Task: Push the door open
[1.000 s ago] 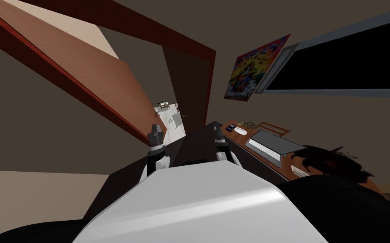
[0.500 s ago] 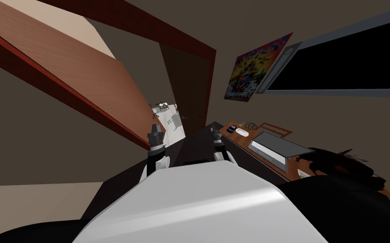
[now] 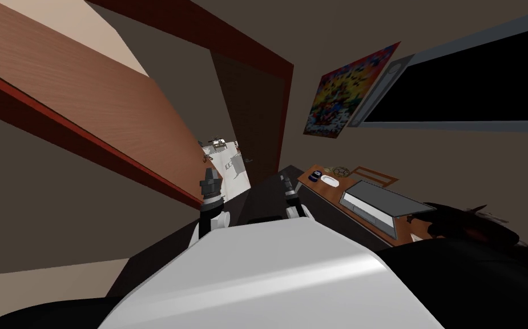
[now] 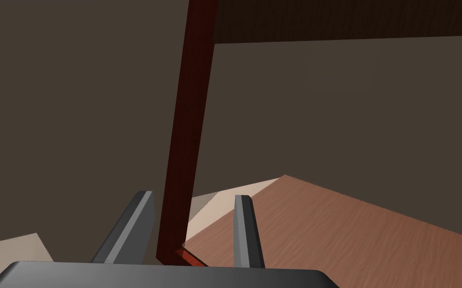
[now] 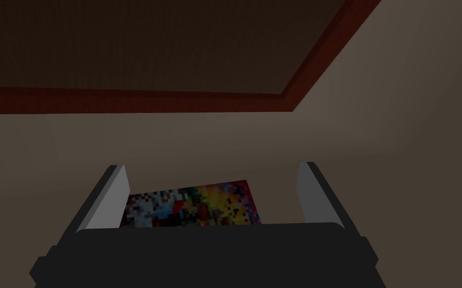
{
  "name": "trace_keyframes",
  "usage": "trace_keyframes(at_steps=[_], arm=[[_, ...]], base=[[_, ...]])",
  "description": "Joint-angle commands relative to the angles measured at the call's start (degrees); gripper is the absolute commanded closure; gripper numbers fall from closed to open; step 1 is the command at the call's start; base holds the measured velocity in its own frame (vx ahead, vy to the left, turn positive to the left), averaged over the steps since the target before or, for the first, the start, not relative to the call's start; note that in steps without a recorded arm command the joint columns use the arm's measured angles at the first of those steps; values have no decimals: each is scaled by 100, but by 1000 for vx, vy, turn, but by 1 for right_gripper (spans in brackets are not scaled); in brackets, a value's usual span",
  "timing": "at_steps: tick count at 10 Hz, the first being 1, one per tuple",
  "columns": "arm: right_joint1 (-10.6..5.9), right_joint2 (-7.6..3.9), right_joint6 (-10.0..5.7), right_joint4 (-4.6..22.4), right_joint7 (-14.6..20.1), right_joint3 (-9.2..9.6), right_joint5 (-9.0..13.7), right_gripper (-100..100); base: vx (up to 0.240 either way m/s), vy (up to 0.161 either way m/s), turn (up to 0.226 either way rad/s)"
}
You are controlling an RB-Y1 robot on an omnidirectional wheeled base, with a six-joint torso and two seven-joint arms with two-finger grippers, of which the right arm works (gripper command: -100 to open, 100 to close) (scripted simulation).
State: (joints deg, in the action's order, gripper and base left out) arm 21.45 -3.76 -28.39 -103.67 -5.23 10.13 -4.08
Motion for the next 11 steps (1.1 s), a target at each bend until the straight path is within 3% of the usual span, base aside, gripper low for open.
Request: trace_keyframes(at_steps=[1,11], arm=[[-95,-44,-25,177,51,73,28,-100],[-579,-114,-344,1385,235,685,126,-100]], base=[[87,12,-30],[96,33,-38]])
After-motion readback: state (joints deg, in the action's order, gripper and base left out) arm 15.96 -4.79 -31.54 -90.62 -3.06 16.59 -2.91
